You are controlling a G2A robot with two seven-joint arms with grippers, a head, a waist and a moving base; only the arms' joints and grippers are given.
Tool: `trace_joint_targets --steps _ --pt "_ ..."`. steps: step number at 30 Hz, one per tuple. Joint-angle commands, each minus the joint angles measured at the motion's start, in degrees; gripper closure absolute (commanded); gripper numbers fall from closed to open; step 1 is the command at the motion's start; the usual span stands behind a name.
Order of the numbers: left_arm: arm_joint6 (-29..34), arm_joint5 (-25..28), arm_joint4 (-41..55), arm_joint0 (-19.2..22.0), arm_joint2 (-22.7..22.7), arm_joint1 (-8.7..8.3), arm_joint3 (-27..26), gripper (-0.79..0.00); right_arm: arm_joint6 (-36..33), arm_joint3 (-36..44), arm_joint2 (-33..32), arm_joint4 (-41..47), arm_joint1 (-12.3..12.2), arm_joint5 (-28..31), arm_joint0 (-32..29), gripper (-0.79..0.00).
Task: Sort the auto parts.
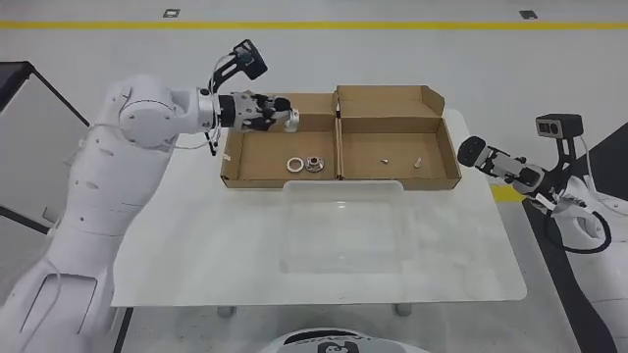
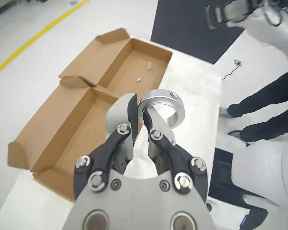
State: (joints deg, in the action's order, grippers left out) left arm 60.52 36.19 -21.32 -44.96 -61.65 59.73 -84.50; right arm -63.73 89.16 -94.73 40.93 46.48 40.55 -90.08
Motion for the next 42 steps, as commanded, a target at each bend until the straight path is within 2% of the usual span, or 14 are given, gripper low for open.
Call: trace_joint_targets --steps 1,6,19,29,33,42 --pt "0.41 -2.36 -3.75 1.38 2.71 0.46 1.95 0.0 0.0 0.0 0.0 0.0 0.0 0.0 0.0 -0.785" --pt "1.02 -6.46 -11.83 4.78 9.26 1.93 6.7 0.0 0.0 0.0 0.0 0.0 0.0 0.0 0.0 -0.785" --pt "2.07 -13.44 -21.38 13.29 23.22 7.46 21.88 0.0 0.0 0.0 0.0 0.0 0.0 0.0 0.0 -0.785" --pt "1.78 -15.61 -25.46 17.61 32.0 13.21 32.83 0.0 0.0 0.0 0.0 0.0 0.0 0.0 0.0 -0.785" --pt "1.41 -15.49 -27.46 18.89 35.52 16.1 37.21 0.0 0.0 0.0 0.0 0.0 0.0 0.0 0.0 -0.785" --pt "-0.44 -14.89 -28.95 20.18 39.45 21.27 46.85 0.0 0.0 0.0 0.0 0.0 0.0 0.0 0.0 -0.785"
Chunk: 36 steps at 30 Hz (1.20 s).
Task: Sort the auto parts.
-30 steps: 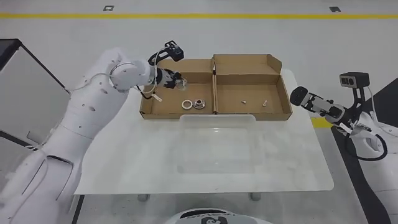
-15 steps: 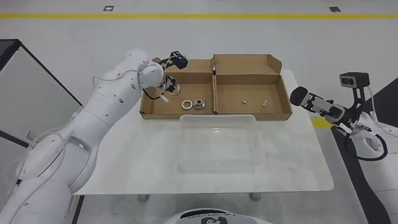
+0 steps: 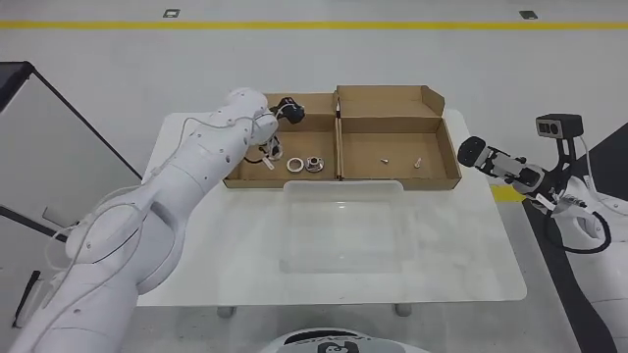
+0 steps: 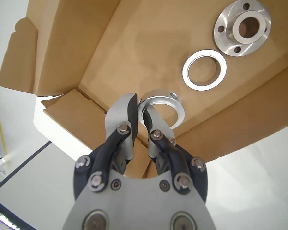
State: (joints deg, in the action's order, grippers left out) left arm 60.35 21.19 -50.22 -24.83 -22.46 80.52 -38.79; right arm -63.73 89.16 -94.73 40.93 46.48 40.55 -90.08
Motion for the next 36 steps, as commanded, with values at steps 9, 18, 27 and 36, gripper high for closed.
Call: trace_joint_targets --steps 9,18,27,36 --pt "-1.94 0.4 -1.21 0.27 2.07 4.4 8.78 0.0 0.0 0.0 0.0 0.0 0.0 0.0 0.0 -0.785" --pt "-3.42 0.62 -2.34 0.8 2.73 7.35 14.56 0.0 0.0 0.0 0.0 0.0 0.0 0.0 0.0 -0.785" --pt "-4.65 1.27 -2.61 0.96 2.63 9.47 18.78 -0.191 0.0 0.0 0.0 0.0 0.0 0.0 0.0 -0.785" --pt "-6.29 1.13 -1.92 1.54 1.63 10.62 22.42 -0.268 0.0 0.0 0.0 0.0 0.0 0.0 0.0 -0.785"
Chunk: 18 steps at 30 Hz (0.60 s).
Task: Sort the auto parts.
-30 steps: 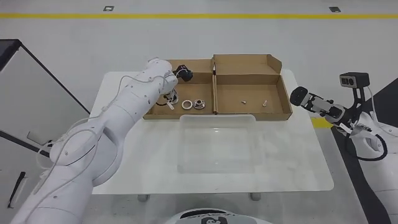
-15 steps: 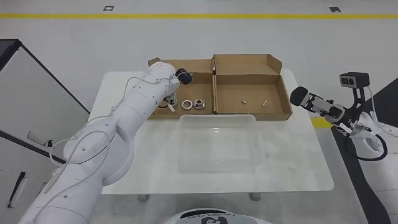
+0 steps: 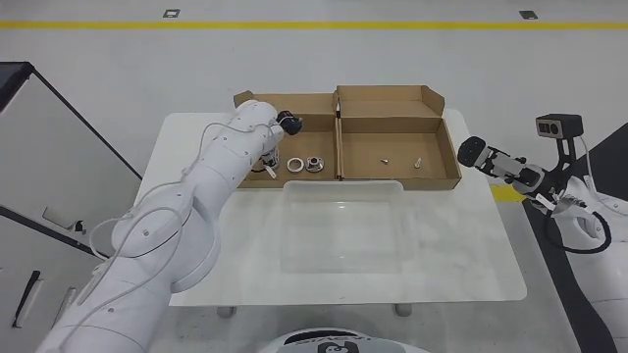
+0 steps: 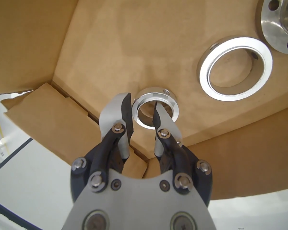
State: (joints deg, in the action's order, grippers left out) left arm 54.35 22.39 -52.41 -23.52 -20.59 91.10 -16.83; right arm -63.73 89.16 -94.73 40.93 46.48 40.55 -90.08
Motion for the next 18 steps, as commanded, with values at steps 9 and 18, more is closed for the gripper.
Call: trace_joint_targets --steps 9,18 --pt "-2.4 1.12 0.42 2.26 -1.55 -0.2 2.99 -0.628 0.0 0.0 0.0 0.0 0.0 0.0 0.0 -0.785" --pt "-8.85 5.64 4.77 5.19 -5.21 -2.15 4.19 -0.785 0.0 0.0 0.0 0.0 0.0 0.0 0.0 -0.785"
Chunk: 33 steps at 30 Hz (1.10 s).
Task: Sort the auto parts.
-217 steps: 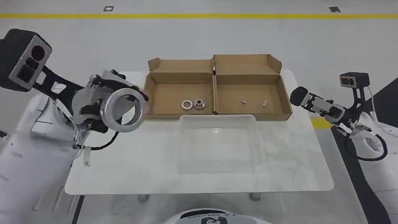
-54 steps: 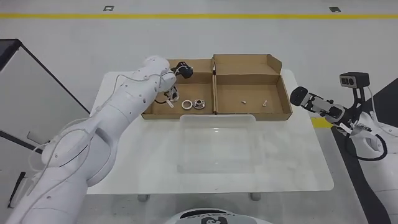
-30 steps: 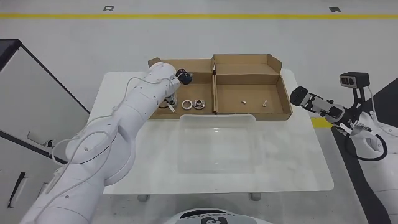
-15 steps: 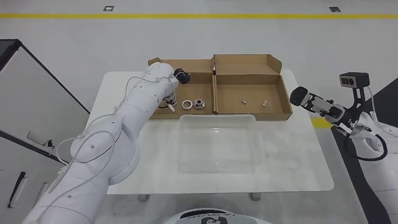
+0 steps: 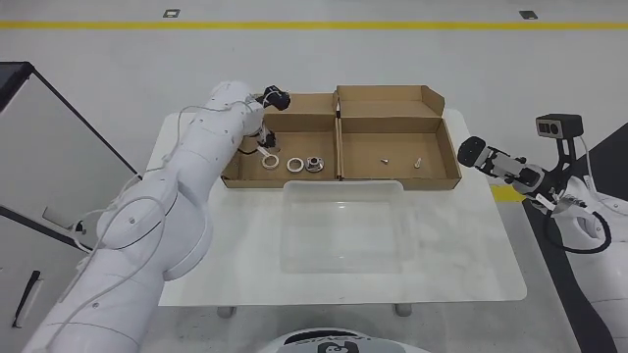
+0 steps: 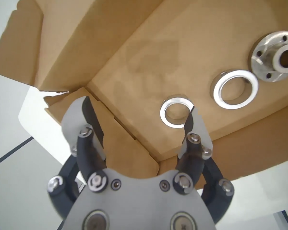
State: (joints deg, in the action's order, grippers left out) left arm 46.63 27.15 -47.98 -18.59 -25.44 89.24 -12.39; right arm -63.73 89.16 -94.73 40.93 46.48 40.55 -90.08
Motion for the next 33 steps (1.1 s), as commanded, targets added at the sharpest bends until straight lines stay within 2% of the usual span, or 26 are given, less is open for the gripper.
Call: trace_joint_targets --steps 1,6,10,16,18,20,22,23,24,27,30,33 --pt "-2.98 1.93 1.22 0.35 -0.98 -0.63 -0.59 -0.785 0.0 0.0 0.0 0.0 0.0 0.0 0.0 -0.785" --pt "-9.4 8.98 3.98 0.95 -3.59 -2.9 -2.8 -0.785 0.0 0.0 0.0 0.0 0.0 0.0 0.0 -0.785" --pt "-13.18 15.17 5.76 0.38 -5.94 -5.47 -6.68 -0.785 0.0 0.0 0.0 0.0 0.0 0.0 0.0 -0.785" --pt "-17.67 20.67 5.09 -3.6 -10.75 -11.49 -17.7 -0.785 0.0 0.0 0.0 0.0 0.0 0.0 0.0 -0.785" --pt "-18.38 20.76 4.12 -6.93 -13.78 -14.52 -24.72 -0.785 0.0 0.0 0.0 0.0 0.0 0.0 0.0 -0.785" --pt "-18.07 20.19 3.39 -12.0 -18.37 -18.08 -34.49 -0.785 0.0 0.0 0.0 0.0 0.0 0.0 0.0 -0.785" --pt "-15.31 18.3 2.66 -19.3 -24.62 -21.9 -47.04 -0.785 0.0 0.0 0.0 0.0 0.0 0.0 0.0 -0.785" --pt "-13.25 17.09 2.44 -23.79 -28.28 -23.74 -54.27 -0.785 0.0 0.0 0.0 0.0 0.0 0.0 0.0 -0.785" --pt "-10.42 15.31 2.85 -30.4 -33.52 -25.93 -63.89 -0.785 0.0 0.0 0.0 0.0 0.0 0.0 0.0 -0.785" --pt "-5.43 13.11 5.42 -44.41 -44.64 -29.41 -81.7 -0.785 0.0 0.0 0.0 0.0 0.0 0.0 0.0 -0.785" --pt "-4.3 14.23 8.52 -54.36 -53.05 -31.23 -91.61 -0.785 0.0 0.0 0.0 0.0 0.0 0.0 0.0 -0.785" --pt "-5.05 16.83 11.4 -61.12 -59.43 -32.29 -96.02 -0.785 0.0 0.0 0.0 0.0 0.0 0.0 0.0 -0.785"
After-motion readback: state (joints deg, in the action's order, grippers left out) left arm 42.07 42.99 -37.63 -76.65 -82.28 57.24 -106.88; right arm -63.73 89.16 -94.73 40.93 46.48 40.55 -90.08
